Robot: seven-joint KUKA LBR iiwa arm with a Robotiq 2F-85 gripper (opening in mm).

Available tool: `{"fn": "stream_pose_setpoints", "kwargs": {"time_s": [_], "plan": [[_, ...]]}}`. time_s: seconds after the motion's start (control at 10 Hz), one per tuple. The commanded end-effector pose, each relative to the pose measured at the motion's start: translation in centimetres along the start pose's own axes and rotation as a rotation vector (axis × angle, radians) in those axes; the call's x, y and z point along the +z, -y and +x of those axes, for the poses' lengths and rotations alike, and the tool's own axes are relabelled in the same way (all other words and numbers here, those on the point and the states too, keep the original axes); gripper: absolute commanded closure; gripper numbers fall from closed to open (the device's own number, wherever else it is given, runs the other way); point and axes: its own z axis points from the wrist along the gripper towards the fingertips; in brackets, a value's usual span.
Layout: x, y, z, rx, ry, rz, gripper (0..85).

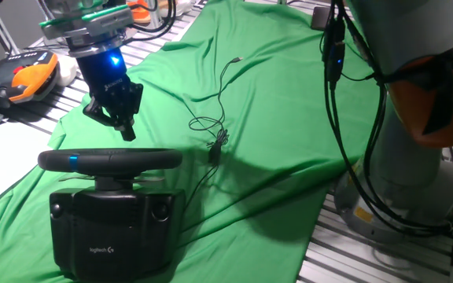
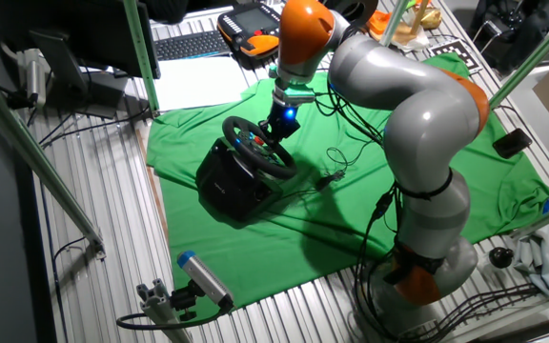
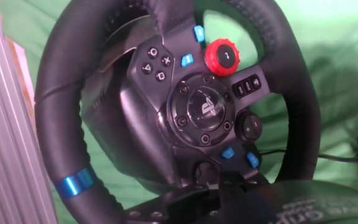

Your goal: Rotate the steering wheel 90 degrees counterclockwise

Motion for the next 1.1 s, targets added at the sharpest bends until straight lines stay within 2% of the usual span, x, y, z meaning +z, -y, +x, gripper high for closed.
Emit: {"fn": "stream_pose_setpoints", "kwargs": {"time_s": [0.0,0.2,0.3,0.4,0.5,0.7,1.0], "plan": [[0.0,0.0,0.0,-0.005,0.013,0.0,85.0],[0.0,0.0,0.0,-0.006,0.051,0.07,85.0],[0.0,0.0,0.0,-0.008,0.054,0.063,85.0],[0.0,0.0,0.0,0.014,0.05,0.07,85.0],[0.0,0.0,0.0,0.018,0.038,0.096,85.0],[0.0,0.0,0.0,0.016,0.014,0.084,85.0],[0.7,-0.7,1.2,0.043,0.003,0.086,85.0]]}}
